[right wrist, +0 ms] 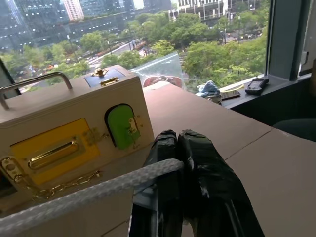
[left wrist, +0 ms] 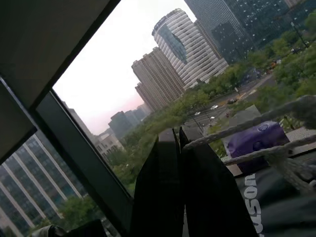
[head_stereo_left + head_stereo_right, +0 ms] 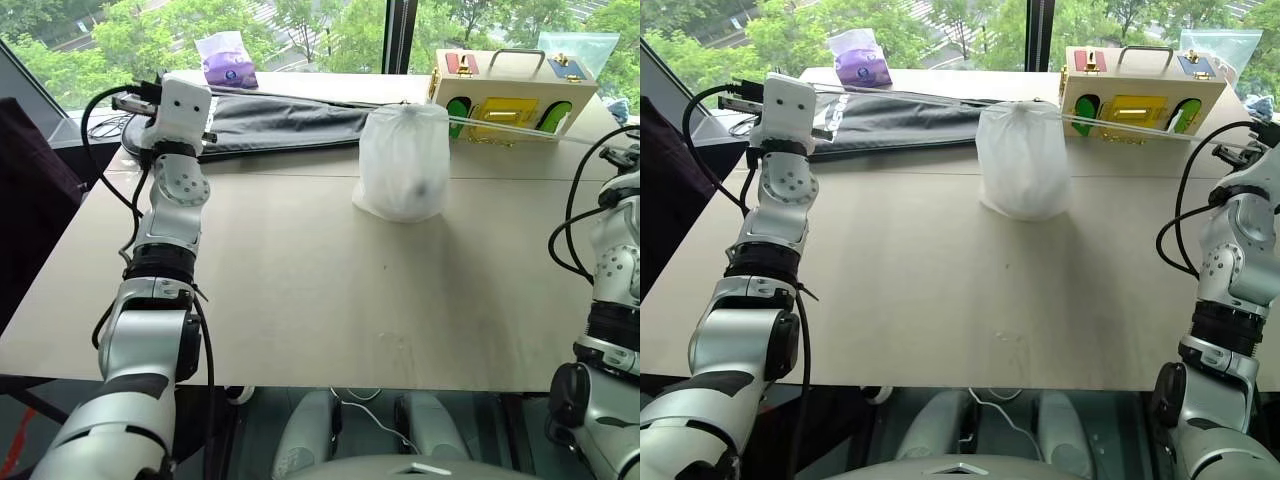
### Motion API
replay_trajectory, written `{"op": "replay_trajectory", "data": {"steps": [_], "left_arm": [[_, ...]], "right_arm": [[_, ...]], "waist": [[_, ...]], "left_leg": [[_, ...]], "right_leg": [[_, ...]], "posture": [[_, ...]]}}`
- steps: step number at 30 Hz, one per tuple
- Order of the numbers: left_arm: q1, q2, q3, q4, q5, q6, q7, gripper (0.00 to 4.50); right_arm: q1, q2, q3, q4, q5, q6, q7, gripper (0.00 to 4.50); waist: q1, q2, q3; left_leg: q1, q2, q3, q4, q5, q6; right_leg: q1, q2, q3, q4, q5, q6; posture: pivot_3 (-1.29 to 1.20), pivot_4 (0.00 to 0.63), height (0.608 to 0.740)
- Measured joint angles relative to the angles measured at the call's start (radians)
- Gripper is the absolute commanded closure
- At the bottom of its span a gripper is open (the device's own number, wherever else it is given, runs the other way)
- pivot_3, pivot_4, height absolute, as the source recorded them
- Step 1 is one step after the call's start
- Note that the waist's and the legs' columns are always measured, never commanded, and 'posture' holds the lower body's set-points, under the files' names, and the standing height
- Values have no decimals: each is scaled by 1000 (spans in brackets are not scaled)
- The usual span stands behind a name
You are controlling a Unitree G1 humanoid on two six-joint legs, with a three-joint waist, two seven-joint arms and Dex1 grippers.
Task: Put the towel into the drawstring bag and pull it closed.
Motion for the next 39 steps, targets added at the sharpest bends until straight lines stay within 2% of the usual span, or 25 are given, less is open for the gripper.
{"op": "replay_trajectory", "data": {"steps": [1,3,5,8,12,18,27,30,32,33,34,36,37,39], "left_arm": [[6,-5,7,2,-22,-2,-31,4416],[50,-37,30,-22,-143,-14,-253,4416],[85,-75,23,-42,-205,2,-400,4416],[97,-118,16,-74,-261,65,-530,4416],[180,-136,-51,-282,-336,140,-766,4416],[243,-125,-84,-336,-325,232,-812,4416],[313,-129,-115,-482,-362,318,-977,4416],[347,-108,-119,-503,-375,359,-1028,3571],[365,-85,-120,-520,-394,382,-1069,2655],[375,-63,-120,-526,-400,397,-1097,2083],[380,-52,-120,-526,-400,403,-1106,1912],[387,-29,-121,-527,-408,422,-1140,1106],[393,-4,-122,-528,-421,442,-1183,508],[405,36,-121,-529,-438,464,-1233,20]], "right_arm": [[6,-2,0,0,8,11,11,4500],[50,-12,2,-23,60,83,91,4500],[81,-21,29,-46,93,135,163,4500],[99,-32,78,-105,133,196,257,4500],[193,-100,138,-235,243,305,452,4500],[340,-239,185,-313,299,373,676,4500],[337,-257,254,-261,196,318,728,4500],[325,-255,251,-226,184,286,752,3478],[334,-270,254,-222,182,259,818,2544],[354,-300,258,-223,176,234,876,1878],[361,-309,259,-224,168,224,894,1727],[383,-339,272,-225,152,203,935,978],[413,-381,286,-227,150,198,995,964],[453,-430,292,-226,145,186,1071,964]], "waist": [[0,0,0],[1,0,0],[-1,0,0],[-6,0,0],[-5,1,0],[-2,0,0],[-1,0,0],[-2,0,0],[-1,0,0],[0,0,0],[0,0,0],[1,0,0],[1,0,0],[0,0,0]], "left_leg": [[0,0,0,0,0,0],[0,0,0,0,0,-1],[-1,0,1,1,0,-1],[-1,0,0,2,0,1],[0,2,0,1,0,1],[0,2,-1,3,0,1],[2,2,-1,6,0,1],[2,2,-1,6,0,1],[2,2,-2,6,0,1],[2,2,-2,6,0,1],[2,2,-2,6,0,1],[2,2,-2,7,0,1],[1,2,-2,7,0,1],[1,2,-2,7,-1,1]], "right_leg": [[0,0,0,0,0,0],[0,0,0,0,0,0],[0,0,0,-1,0,0],[0,1,1,1,0,0],[1,2,0,-1,0,0],[2,2,0,0,0,0],[4,2,0,2,0,0],[4,2,0,2,0,0],[4,2,-1,2,0,0],[4,2,-1,2,0,0],[4,2,-1,2,0,0],[4,2,-1,2,0,0],[4,2,-1,2,0,0],[4,2,-2,1,0,0]], "posture": [[0,150,740],[0,150,740],[0,150,740],[0,150,740],[0,150,740],[0,150,740],[0,150,740],[0,150,740],[0,150,740],[0,150,740],[0,150,740],[0,150,740],[0,150,740],[0,150,740]]}}
